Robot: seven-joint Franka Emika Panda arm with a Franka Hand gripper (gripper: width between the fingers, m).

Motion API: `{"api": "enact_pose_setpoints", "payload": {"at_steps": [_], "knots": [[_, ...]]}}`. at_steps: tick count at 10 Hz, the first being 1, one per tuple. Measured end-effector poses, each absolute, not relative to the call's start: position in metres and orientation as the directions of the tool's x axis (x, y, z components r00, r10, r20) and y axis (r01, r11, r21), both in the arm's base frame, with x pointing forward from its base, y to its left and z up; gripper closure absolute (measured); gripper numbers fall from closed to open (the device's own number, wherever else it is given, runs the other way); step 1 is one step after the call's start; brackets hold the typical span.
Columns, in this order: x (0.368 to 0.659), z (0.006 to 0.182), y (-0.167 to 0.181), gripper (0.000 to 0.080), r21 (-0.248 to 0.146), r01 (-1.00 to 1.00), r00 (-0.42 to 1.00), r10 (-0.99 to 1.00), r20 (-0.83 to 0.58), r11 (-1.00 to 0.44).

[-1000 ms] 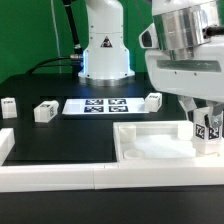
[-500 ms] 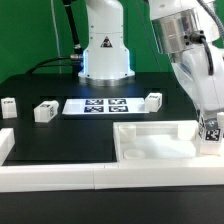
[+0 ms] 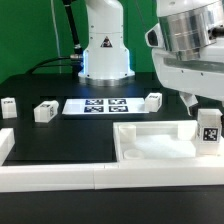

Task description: Assemble square table

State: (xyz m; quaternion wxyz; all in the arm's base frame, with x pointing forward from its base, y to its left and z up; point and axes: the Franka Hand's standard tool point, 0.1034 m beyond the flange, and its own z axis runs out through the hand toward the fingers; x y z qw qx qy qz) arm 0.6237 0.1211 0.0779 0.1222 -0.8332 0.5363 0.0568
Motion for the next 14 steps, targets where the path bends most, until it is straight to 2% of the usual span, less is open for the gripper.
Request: {"api": "enact_pose_setpoints", "payload": {"at_steps": [2, 3, 4, 6, 7, 8, 9, 10, 11, 14], "knots": [[0.6230, 0.0770, 0.1205, 0.0153, -0.174, -0.831, 0.555, -0.807, -0.200, -0.528], [0.6206, 0.0746, 0.1173, 0.0153, -0.179, -0.728, 0.685, -0.712, -0.155, -0.661], [0.6213, 0.0749, 0.1148, 0.0150, -0.171, -0.593, 0.805, -0.585, -0.100, -0.787], [0.6241, 0.0744, 0.1173, 0.0150, -0.140, -0.307, 0.951, -0.308, -0.012, -0.942], [0.6237, 0.0728, 0.1177, 0.0150, -0.143, -0.245, 0.969, -0.248, 0.005, -0.959], [0.6239, 0.0728, 0.1167, 0.0275, -0.143, -0.249, 0.968, -0.252, 0.004, -0.958], [0.6239, 0.0727, 0.1169, 0.0275, -0.144, -0.258, 0.965, -0.261, 0.003, -0.955], [0.6238, 0.0727, 0.1169, 0.0415, -0.144, -0.269, 0.962, -0.272, 0.001, -0.952], [0.6240, 0.0727, 0.1157, 0.0510, -0.143, -0.299, 0.953, -0.302, -0.003, -0.943], [0.6239, 0.0725, 0.1156, 0.0509, -0.144, -0.465, 0.884, -0.466, -0.031, -0.873]]}}
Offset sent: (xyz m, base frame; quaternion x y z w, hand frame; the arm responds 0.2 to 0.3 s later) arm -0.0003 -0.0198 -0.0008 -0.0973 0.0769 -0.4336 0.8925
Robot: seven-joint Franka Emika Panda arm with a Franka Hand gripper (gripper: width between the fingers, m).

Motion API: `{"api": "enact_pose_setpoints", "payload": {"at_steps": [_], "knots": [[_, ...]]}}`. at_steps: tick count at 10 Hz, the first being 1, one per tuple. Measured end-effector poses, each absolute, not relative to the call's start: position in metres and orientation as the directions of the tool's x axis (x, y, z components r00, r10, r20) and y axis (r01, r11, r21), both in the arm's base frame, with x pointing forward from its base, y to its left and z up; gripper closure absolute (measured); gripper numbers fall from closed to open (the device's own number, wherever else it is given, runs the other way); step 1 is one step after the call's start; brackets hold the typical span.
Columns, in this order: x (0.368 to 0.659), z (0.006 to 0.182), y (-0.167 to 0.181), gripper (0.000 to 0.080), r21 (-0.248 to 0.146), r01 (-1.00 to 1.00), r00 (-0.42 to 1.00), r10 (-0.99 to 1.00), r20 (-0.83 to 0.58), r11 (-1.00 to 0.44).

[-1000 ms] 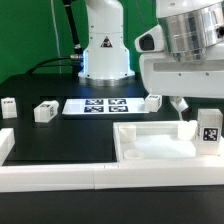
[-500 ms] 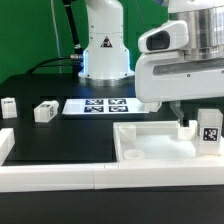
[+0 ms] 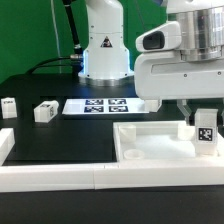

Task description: Assemble square table

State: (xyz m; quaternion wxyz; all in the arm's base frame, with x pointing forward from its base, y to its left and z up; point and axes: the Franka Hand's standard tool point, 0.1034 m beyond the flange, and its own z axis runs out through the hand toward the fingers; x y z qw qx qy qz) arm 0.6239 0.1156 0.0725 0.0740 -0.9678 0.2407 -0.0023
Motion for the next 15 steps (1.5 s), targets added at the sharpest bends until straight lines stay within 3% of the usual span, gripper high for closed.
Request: {"api": "enact_pose_setpoints", "payload": {"at_steps": [3, 5, 7, 13, 15], "knots": [[0.6243, 0.0726, 0.1155, 0.0509, -0.142, -0.748, 0.662, -0.743, -0.097, -0.648], [0.6249, 0.0720, 0.1131, 0.0509, -0.143, -0.917, 0.394, -0.901, -0.181, -0.373], [0.6253, 0.0719, 0.1127, 0.0509, -0.118, -0.987, 0.135, -0.956, -0.259, -0.107], [0.6256, 0.0716, 0.1173, 0.0509, -0.016, -0.965, -0.246, -0.924, -0.291, 0.262], [0.6258, 0.0715, 0.1179, 0.0509, -0.027, -0.972, -0.217, -0.932, -0.290, 0.234]]}}
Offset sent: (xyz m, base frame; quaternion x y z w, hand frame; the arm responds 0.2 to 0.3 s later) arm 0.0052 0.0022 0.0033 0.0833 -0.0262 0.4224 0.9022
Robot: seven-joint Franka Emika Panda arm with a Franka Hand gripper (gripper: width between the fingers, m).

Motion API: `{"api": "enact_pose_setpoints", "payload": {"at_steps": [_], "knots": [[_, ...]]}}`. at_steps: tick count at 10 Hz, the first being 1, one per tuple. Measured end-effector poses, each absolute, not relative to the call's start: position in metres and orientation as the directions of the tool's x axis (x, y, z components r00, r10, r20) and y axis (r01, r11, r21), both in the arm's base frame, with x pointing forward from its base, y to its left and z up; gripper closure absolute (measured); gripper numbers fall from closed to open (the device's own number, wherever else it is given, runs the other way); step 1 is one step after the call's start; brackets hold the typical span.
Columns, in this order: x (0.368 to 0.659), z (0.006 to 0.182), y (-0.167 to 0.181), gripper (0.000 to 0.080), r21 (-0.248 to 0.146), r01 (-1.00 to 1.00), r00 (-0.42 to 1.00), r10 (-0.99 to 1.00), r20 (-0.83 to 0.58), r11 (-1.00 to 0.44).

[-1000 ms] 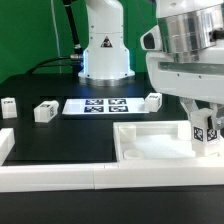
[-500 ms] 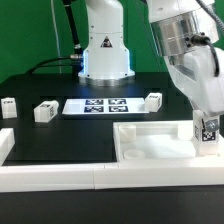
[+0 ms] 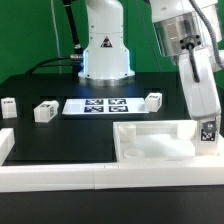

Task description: Assemble square table

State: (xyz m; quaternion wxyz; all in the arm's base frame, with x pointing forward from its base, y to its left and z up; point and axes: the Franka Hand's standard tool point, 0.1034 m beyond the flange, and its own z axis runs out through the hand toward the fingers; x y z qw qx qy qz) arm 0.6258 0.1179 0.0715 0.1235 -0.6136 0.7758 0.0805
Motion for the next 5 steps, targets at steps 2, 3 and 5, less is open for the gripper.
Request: {"api": "enact_pose_setpoints", "payload": {"at_steps": [2, 3, 5], "knots": [[0.626, 0.072, 0.117, 0.0274, -0.062, -0.991, -0.099, -0.954, -0.284, 0.121], [0.626, 0.073, 0.118, 0.0274, -0.088, -0.996, 0.052, -0.960, -0.274, -0.028], [0.622, 0.079, 0.131, 0.0158, -0.072, -0.966, 0.260, -0.934, -0.243, -0.250]]}}
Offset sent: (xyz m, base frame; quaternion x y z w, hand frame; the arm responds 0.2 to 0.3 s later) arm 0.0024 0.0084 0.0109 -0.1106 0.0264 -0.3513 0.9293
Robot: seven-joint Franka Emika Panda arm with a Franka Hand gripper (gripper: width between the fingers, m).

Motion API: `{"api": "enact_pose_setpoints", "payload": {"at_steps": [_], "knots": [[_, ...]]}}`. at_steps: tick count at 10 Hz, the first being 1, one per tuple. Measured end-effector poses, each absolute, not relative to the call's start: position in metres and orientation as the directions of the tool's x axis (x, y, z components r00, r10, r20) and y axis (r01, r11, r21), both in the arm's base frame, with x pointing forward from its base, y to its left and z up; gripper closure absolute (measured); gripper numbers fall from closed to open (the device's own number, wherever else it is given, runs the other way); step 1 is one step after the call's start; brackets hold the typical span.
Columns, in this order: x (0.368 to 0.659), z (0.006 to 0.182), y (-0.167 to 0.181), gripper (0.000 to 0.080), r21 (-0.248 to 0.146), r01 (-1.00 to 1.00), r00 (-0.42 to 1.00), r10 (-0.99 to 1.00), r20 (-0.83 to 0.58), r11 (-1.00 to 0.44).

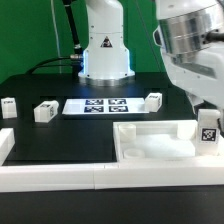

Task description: Assemble square table

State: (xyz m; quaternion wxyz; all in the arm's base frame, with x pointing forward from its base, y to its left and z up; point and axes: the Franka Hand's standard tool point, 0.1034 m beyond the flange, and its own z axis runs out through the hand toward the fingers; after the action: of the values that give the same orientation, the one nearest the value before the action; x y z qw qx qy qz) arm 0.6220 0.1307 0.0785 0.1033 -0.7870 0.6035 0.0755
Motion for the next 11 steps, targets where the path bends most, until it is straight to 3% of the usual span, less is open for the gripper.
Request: {"api": "enact_pose_setpoints", "payload": {"at_steps": [3, 4, 6, 9, 10, 11], "knots": [[0.622, 0.077, 0.130, 0.0151, -0.129, -0.876, 0.481, -0.848, -0.220, -0.464], [0.618, 0.076, 0.129, 0.0151, -0.108, -0.798, 0.601, -0.774, -0.196, -0.593], [0.624, 0.074, 0.122, 0.0151, -0.117, -0.562, 0.825, -0.546, -0.144, -0.819], [0.629, 0.072, 0.127, 0.0151, -0.127, -0.402, 0.915, -0.390, -0.108, -0.907], [0.629, 0.072, 0.127, 0.0262, -0.127, -0.414, 0.909, -0.402, -0.111, -0.901], [0.629, 0.072, 0.126, 0.0262, -0.126, -0.424, 0.904, -0.412, -0.112, -0.897]]}}
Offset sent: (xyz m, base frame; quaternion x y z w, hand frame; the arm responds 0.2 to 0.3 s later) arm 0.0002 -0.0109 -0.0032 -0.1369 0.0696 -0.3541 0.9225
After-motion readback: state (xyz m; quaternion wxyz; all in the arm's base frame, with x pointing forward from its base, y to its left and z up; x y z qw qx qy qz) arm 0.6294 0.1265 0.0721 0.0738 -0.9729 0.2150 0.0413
